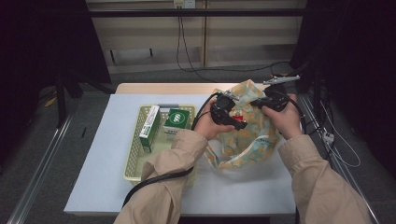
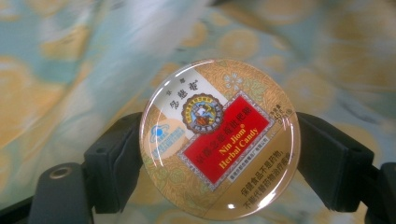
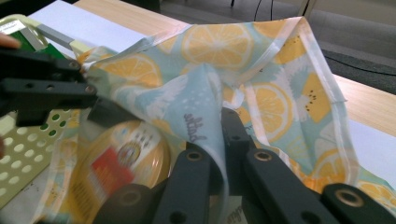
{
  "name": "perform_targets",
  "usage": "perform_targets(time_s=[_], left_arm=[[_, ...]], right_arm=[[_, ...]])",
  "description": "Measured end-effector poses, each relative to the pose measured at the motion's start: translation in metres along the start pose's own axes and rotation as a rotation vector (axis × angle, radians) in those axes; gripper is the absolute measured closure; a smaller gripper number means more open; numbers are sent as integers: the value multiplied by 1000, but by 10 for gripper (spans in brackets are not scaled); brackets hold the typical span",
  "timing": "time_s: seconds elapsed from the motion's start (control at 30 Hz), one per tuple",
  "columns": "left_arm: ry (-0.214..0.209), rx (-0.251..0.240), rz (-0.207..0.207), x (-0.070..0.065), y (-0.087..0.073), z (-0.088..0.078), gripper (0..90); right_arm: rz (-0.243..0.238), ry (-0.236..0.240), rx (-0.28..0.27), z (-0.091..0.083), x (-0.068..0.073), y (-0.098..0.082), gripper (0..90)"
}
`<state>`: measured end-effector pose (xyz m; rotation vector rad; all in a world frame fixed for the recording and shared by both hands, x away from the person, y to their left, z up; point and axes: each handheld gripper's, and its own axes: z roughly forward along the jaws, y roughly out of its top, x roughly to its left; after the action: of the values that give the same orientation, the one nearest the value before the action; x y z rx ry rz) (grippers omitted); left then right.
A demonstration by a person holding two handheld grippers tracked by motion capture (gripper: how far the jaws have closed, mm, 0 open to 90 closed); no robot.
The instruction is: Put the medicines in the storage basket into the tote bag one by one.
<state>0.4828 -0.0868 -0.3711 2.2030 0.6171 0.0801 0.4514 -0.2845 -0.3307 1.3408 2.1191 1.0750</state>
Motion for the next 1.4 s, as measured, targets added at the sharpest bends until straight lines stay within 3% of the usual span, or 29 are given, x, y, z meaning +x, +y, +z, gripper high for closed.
perform_targets(time_s=[0.13,0.23,0.3,0.37,0.73,0.77,0.8,0.9,1.13,1.17,1.2,1.4], left_arm=[[50,-31,-29,16,7,5,204],[22,-41,-93,24,8,10,183],[35,-48,-89,23,7,11,137],[16,-49,-84,21,7,9,120],[-21,-58,-46,16,-9,-37,119],[9,-54,-49,15,-11,-42,116],[-18,-53,-43,18,-14,-47,116],[-27,-55,-42,20,-20,-60,112],[-9,-41,-31,24,-34,-89,100],[29,-45,-30,23,-36,-92,99],[-2,-42,-26,25,-38,-95,99],[13,-48,-25,30,-45,-108,99]], right_arm=[[13,0,-6,-3,-4,1,899],[22,5,-6,-1,-3,2,899],[23,13,-6,1,-1,2,899],[16,17,4,3,2,2,899],[8,31,28,10,12,-5,899],[7,29,33,10,13,-6,898],[2,28,36,11,14,-8,898],[1,26,46,12,16,-11,898],[-5,30,58,13,20,-17,898],[-4,30,60,14,20,-18,898],[-4,30,61,14,20,-19,898],[-5,29,65,16,23,-22,898]])
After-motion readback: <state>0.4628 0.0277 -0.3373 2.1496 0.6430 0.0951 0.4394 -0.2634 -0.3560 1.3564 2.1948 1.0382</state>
